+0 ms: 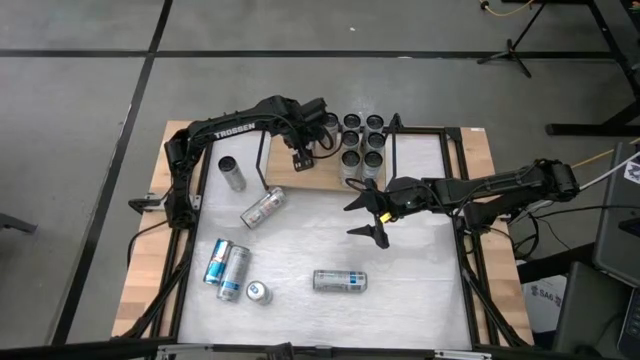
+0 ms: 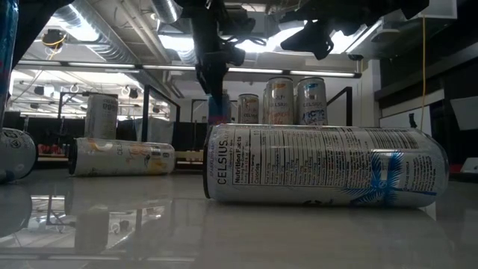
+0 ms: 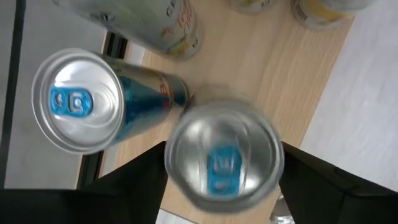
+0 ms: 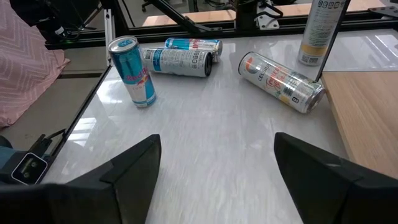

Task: Place canned beverage on shelf
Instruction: Put the blue soda can aligned with the other blue soda can on the shelf

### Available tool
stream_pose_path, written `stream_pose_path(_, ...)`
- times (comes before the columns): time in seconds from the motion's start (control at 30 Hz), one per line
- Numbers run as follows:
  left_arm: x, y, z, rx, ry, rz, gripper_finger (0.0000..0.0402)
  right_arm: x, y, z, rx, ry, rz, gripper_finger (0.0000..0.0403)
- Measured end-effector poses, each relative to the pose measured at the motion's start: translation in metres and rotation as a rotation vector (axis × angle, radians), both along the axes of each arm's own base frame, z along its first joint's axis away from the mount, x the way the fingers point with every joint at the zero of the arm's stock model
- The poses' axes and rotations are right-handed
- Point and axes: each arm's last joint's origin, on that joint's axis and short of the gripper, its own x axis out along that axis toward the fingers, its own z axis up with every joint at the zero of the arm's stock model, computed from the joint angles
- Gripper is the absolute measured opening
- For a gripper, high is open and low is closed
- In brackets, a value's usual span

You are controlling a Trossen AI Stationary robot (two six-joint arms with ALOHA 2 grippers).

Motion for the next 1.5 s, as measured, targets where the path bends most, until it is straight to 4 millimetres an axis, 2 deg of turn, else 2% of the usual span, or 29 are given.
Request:
stream_pose_path(0.37,0.004,0.002,0.001,0.019,-0.039,0.0,0.031,0.0,0.0,0.0,0.0,0.0,0.0,0.0303)
stream_pose_path(1.07,0.003,0.001,0.002,0.022,-0.036,0.012,0.0311,0.0,0.0,0.0,0.0,0.0,0.0,0.0303)
stream_pose_path(1.5,-0.017,-0.013,0.041,0.065,-0.126,0.007,0.0312,0.0,0.0,0.0,0.0,0.0,0.0,0.0303)
